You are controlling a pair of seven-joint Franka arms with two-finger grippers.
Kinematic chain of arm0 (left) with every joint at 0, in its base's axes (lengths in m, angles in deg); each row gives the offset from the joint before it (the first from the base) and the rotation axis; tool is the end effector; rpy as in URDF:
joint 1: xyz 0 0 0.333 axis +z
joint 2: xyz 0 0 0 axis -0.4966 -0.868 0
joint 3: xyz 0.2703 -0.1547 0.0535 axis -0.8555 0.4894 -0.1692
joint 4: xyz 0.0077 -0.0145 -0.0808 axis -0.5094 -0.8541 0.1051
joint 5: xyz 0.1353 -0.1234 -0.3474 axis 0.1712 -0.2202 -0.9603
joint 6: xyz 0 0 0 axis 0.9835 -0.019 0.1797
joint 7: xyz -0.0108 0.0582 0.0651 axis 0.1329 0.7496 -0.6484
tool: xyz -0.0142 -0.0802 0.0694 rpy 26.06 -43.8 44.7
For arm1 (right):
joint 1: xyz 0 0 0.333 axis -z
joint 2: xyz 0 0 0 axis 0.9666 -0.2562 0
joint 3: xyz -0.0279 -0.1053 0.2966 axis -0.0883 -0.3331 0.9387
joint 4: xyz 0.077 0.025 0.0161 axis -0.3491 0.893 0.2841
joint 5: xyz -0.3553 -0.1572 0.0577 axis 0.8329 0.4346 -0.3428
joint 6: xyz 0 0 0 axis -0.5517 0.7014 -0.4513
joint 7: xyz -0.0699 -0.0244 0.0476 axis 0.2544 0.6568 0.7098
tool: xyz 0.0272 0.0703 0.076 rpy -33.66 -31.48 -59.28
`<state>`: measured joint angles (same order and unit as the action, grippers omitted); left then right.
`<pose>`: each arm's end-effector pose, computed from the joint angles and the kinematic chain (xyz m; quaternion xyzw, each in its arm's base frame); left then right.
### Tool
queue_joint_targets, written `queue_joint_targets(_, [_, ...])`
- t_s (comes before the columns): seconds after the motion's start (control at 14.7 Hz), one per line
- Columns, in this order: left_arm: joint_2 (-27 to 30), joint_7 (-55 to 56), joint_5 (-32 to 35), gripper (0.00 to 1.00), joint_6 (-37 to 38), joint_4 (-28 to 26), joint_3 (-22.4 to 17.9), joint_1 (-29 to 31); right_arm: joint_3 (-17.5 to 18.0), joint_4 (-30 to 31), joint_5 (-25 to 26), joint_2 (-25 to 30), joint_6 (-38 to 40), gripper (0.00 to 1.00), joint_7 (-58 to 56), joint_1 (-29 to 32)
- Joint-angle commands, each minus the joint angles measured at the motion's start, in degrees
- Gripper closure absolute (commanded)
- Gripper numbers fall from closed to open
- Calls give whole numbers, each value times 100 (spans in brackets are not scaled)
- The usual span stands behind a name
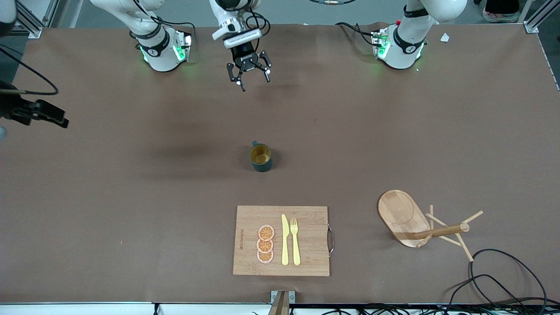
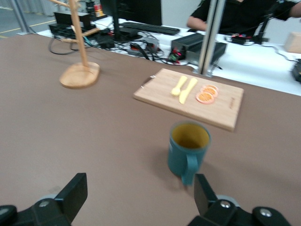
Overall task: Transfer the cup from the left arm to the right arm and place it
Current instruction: 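Grasp the teal mug with the right gripper while the left gripper withdraws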
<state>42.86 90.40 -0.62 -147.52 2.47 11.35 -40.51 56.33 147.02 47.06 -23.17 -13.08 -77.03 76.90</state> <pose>0.1658 -0.6623 0.3262 -0.8527 -0.2067 -0.4697 0.0974 0.5660 -0.0107 0.5950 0.9979 -0.0512 -0.0377 0.0075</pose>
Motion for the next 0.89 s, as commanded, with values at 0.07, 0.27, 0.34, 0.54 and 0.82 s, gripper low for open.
queue_joint_targets(0.07, [1058, -1200, -685, 0, 1, -193, -6, 760, 6, 20, -22, -393, -180, 0, 942, -595])
queue_joint_targets(0.27, [1717, -2455, -999, 0, -17, -158, 20, 1498, 6, 29, -22, -744, -435, 0, 1523, -1052])
queue_joint_targets(0.34, [1980, -3077, -1297, 0, -43, -149, 11, 1822, 6, 29, -22, -859, -531, 0, 1743, -1210])
queue_joint_targets(0.54, [2430, -4267, -1765, 0, -297, -149, 11, 2701, 6, 90, -214, -1193, -848, 0, 2253, -1624])
queue_joint_targets(0.82, [2580, -6067, -2336, 0, -465, 97, 20, 3923, 15, 152, -452, -1623, -1112, 0, 2938, -2291])
